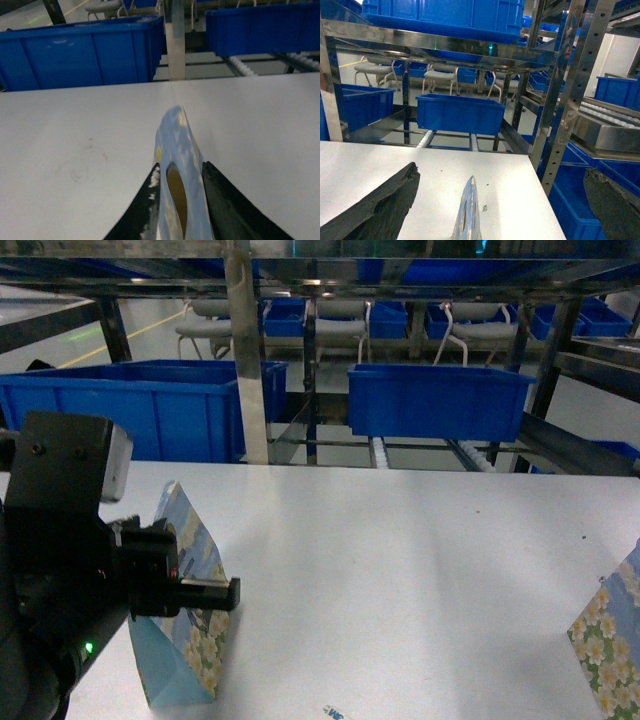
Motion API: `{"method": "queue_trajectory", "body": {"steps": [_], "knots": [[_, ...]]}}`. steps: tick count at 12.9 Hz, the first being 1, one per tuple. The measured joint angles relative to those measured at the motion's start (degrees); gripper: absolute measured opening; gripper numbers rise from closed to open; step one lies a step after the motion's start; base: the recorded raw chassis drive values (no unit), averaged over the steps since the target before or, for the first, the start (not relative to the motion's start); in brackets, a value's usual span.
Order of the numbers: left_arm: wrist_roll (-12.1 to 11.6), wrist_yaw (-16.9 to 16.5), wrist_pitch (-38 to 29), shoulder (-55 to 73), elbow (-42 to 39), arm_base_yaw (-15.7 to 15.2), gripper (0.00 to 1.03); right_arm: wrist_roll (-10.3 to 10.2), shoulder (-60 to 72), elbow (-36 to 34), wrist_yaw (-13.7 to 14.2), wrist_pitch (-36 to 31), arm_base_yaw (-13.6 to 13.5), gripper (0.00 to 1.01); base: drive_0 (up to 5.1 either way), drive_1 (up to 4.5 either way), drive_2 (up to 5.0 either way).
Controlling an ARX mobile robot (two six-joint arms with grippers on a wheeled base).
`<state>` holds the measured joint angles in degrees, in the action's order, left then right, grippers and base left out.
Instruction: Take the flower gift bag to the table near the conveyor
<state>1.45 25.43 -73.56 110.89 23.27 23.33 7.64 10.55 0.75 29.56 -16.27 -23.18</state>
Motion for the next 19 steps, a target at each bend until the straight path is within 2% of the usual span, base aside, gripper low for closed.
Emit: {"method": "queue_trajectory", "body": {"steps": [2,6,8,12,14,16,18,19], "knots": [[-0.15,-2.16,-0.17,-3.06,0.39,-1.07,0.49,-0.02,0.0,0.0,0.0,0.0,0.0,0.98,0.0,0.0,0.0],[-1.6,-2.89,1.44,-8.85,-0.44,-2.21,1.0,0.0,0.0,0.0,0.0,0.0,0.0,0.98,0.0,0.0,0.0],[-1.53,-5.6,3.8,-16.55,-2.1,-6.49,0.98,-0.02,0.0,0.0,0.0,0.02,0.0,0.98,0.0,0.0,0.0],[-3.5,-18.1,12.57,-29.9,-4.79,-16.74,0.98,0.0,0.0,0.0,0.0,0.0,0.0,0.98,0.0,0.0,0.0],[-4.52,-21.62,20.24,-38.8,-7.54,-21.0,0.98,0.0,0.0,0.0,0.0,0.0,0.0,0.98,0.0,0.0,0.0],[-4.22,-21.84,30.73,-51.58,-9.62,-22.73,0.98,-0.02,0.0,0.0,0.0,0.0,0.0,0.98,0.0,0.0,0.0],[-2.6,-21.35,45.75,-67.19,-9.9,-22.75,0.98,-0.02,0.0,0.0,0.0,0.0,0.0,0.98,0.0,0.0,0.0],[-1.88,-18.36,54.23,-75.14,-9.79,-21.51,0.98,0.0,0.0,0.0,0.0,0.0,0.0,0.98,0.0,0.0,0.0]]}}
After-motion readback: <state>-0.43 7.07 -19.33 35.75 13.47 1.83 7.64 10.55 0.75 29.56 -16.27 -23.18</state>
